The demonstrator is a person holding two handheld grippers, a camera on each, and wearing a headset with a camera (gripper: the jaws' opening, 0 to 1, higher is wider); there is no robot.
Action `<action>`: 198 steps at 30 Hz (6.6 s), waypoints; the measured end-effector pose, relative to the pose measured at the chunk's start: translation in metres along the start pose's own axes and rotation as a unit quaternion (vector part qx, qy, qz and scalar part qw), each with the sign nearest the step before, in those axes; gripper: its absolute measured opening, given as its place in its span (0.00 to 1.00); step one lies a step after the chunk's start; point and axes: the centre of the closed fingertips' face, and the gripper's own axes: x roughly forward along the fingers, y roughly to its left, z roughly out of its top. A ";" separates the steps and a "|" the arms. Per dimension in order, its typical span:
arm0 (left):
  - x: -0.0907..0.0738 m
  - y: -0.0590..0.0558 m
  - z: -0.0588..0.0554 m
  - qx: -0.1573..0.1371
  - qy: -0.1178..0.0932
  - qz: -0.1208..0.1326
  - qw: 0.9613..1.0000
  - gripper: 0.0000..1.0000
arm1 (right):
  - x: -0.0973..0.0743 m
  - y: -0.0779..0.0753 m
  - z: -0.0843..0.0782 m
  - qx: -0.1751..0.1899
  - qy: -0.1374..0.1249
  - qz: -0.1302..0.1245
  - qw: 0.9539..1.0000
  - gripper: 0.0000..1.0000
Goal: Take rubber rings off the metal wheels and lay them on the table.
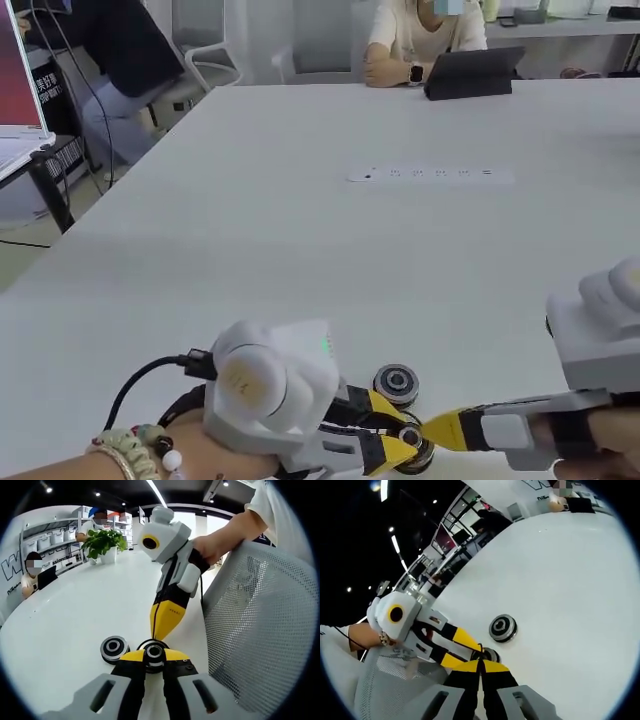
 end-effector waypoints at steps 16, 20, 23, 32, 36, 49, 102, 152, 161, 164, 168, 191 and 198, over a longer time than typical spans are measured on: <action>-0.003 -0.003 0.002 -0.038 0.009 -0.021 0.999 0.12 | -0.003 -0.008 -0.006 0.005 0.014 -0.012 1.000 0.00; -0.007 -0.008 0.006 -0.036 0.004 -0.037 0.999 0.16 | -0.004 -0.008 -0.005 -0.001 0.014 -0.012 1.000 0.00; -0.010 -0.008 0.011 -0.022 0.004 -0.035 0.999 0.23 | -0.007 -0.006 -0.002 -0.010 0.010 -0.011 1.000 0.00; -0.024 -0.013 0.039 -0.044 -0.032 -0.053 0.997 0.44 | -0.018 -0.010 0.012 -0.017 -0.020 -0.012 1.000 0.00; -0.035 -0.009 0.047 -0.033 -0.036 -0.042 0.998 0.60 | -0.023 -0.008 0.021 -0.029 -0.034 -0.016 0.999 0.00; -0.087 0.010 0.069 -0.039 -0.069 0.009 0.997 0.84 | -0.035 -0.006 0.035 -0.036 -0.065 -0.017 0.997 0.00; -0.179 0.005 -0.004 -0.128 -0.066 0.152 0.978 0.88 | -0.038 0.072 0.081 -0.165 -0.063 0.026 0.984 0.00; -0.182 -0.002 0.009 -0.130 -0.089 0.151 0.976 0.90 | 0.073 0.038 0.017 -0.280 0.155 0.003 0.947 0.00; -0.181 -0.003 0.010 -0.130 -0.086 0.151 0.976 0.90 | 0.074 0.026 0.017 -0.291 0.159 -0.022 0.943 0.00; -0.180 -0.003 0.009 -0.130 -0.085 0.153 0.976 0.90 | 0.073 0.023 0.016 -0.295 0.161 -0.031 0.941 0.00; -0.179 -0.005 0.009 -0.128 -0.081 0.151 0.977 0.89 | 0.072 0.019 0.019 -0.300 0.159 -0.042 0.940 0.00; -0.176 -0.006 0.008 -0.126 -0.074 0.140 0.979 0.89 | 0.053 0.032 0.028 -0.326 0.134 -0.040 0.935 0.02; -0.175 -0.005 0.009 -0.123 -0.072 0.135 0.981 0.89 | 0.039 0.045 0.031 -0.337 0.119 -0.033 0.933 0.03</action>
